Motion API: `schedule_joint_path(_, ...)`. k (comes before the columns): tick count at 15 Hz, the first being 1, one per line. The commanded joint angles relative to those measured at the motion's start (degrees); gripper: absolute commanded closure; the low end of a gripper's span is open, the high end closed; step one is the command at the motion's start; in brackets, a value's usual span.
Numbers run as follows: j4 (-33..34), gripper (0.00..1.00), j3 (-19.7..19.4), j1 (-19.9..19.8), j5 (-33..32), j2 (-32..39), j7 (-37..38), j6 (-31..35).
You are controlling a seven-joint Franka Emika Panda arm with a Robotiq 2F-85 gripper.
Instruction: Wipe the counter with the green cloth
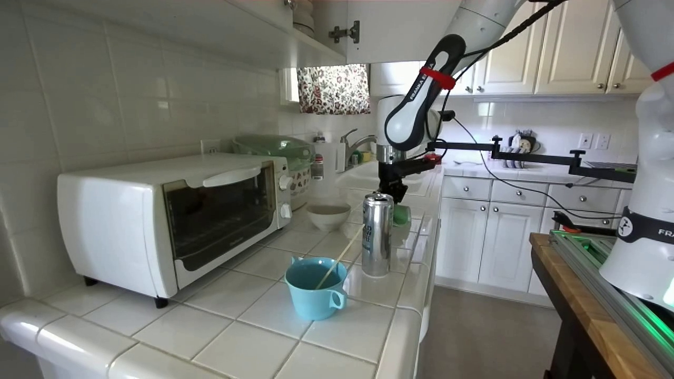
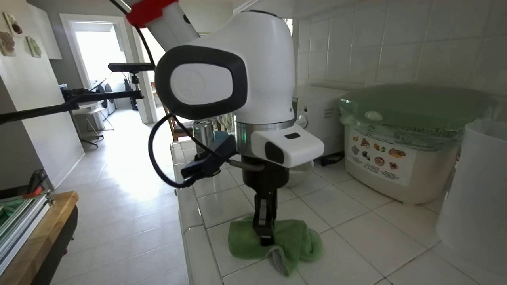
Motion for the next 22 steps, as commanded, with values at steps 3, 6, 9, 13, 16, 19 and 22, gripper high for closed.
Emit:
schedule_joint_path(3,-0.3,0.98,3.2,3.1,0.2,-0.3,-0.9,0.0)
schedule_joint_path(6,-0.3,0.98,2.6,2.8,0.5,-0.5,-0.7,-0.1)
schedule_joint_path(9,-0.6,0.98,0.3,1.3,0.5,-0.9,0.1,0.0)
schedule_joint_path(13,-0.8,0.98,-2.7,-1.6,0.7,-1.1,0.7,0.2)
schedule_joint_path(16,-0.6,0.98,-2.7,-1.9,0.5,-0.9,0.7,0.1)
schedule_joint_path(19,-0.6,0.98,-0.7,-0.3,0.4,-0.9,0.2,0.0)
schedule_joint_path(22,-0.8,0.98,2.0,1.7,0.3,-0.5,-0.5,0.3)
